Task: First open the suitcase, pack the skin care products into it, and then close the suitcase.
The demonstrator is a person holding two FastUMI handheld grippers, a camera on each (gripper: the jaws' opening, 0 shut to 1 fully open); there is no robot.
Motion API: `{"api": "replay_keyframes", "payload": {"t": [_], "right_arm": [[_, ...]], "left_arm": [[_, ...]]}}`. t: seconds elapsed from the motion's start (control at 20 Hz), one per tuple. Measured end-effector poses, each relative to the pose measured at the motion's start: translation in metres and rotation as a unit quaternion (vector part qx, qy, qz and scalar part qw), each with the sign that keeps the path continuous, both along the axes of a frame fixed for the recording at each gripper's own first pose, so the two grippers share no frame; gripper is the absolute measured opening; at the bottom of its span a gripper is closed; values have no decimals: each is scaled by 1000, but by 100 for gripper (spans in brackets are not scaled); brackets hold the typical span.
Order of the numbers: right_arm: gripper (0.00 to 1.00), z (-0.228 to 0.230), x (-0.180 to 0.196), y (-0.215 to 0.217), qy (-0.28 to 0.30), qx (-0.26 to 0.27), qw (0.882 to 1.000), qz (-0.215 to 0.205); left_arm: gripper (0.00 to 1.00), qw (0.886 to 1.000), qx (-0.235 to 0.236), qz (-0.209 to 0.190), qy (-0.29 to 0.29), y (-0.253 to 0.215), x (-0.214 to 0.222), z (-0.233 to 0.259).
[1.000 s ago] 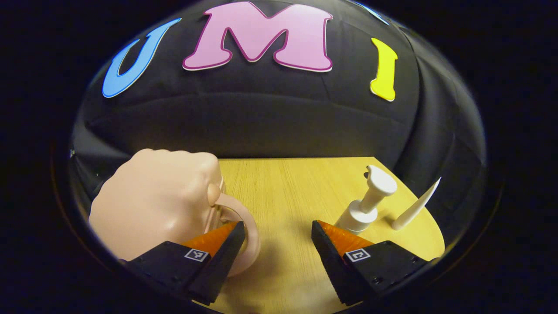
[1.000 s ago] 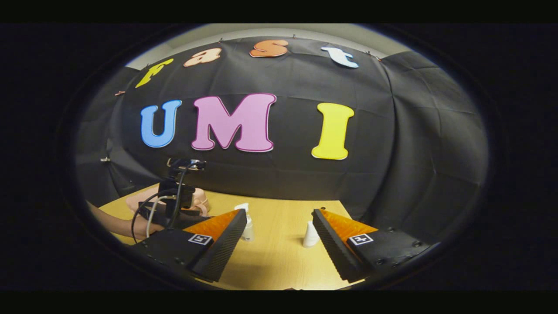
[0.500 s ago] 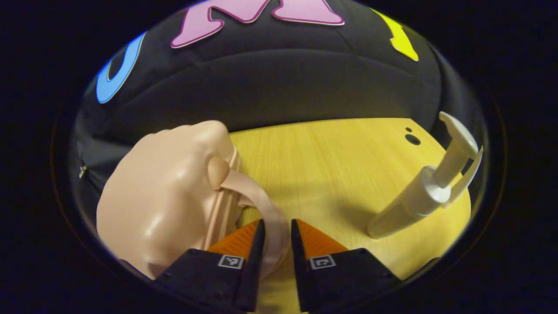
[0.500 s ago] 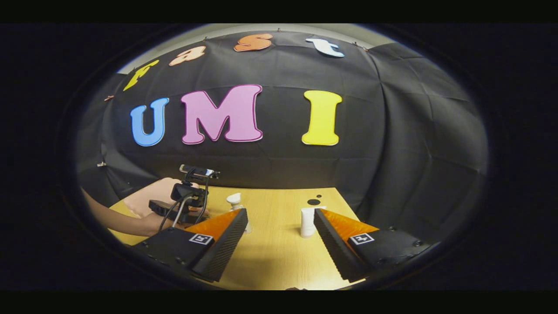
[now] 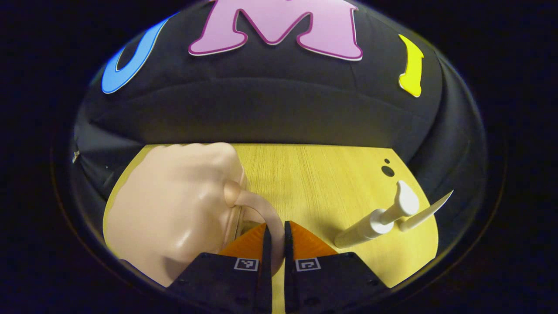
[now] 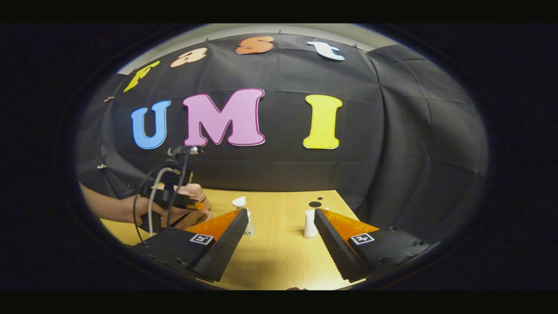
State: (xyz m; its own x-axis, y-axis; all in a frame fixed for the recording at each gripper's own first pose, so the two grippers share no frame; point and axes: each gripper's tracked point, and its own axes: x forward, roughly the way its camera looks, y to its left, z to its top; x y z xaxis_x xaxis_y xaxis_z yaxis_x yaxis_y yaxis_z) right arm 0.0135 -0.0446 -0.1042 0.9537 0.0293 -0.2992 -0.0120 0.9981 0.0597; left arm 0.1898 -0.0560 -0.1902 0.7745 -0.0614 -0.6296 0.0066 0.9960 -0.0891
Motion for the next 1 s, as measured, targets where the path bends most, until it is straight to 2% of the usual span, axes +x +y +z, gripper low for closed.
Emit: {"api": "replay_keyframes", "payload": {"t": [0.2, 0.35, 0.45, 0.55, 0.8, 1.0], "right_arm": [[97, 18, 2, 21, -18, 2, 1000, 8], [97, 30, 2, 38, -32, 5, 999, 13], [97, 36, 0, 50, -39, 3, 999, 17], [97, 39, -3, 63, -42, 3, 999, 21], [97, 45, -14, 78, -41, -2, 999, 13], [97, 56, -18, 73, -48, -29, 998, -16]], "left_arm": [[16, 1000, -6, -13, -15, 36, -9, 75], [16, 1000, -4, -6, -21, 90, -15, 127], [16, 999, 20, 2, -32, 134, -16, 153], [14, 996, 70, 7, -48, 186, -13, 175], [14, 983, 164, 27, -71, 303, -9, 189], [13, 978, 184, 51, -88, 381, 0, 167]]}}
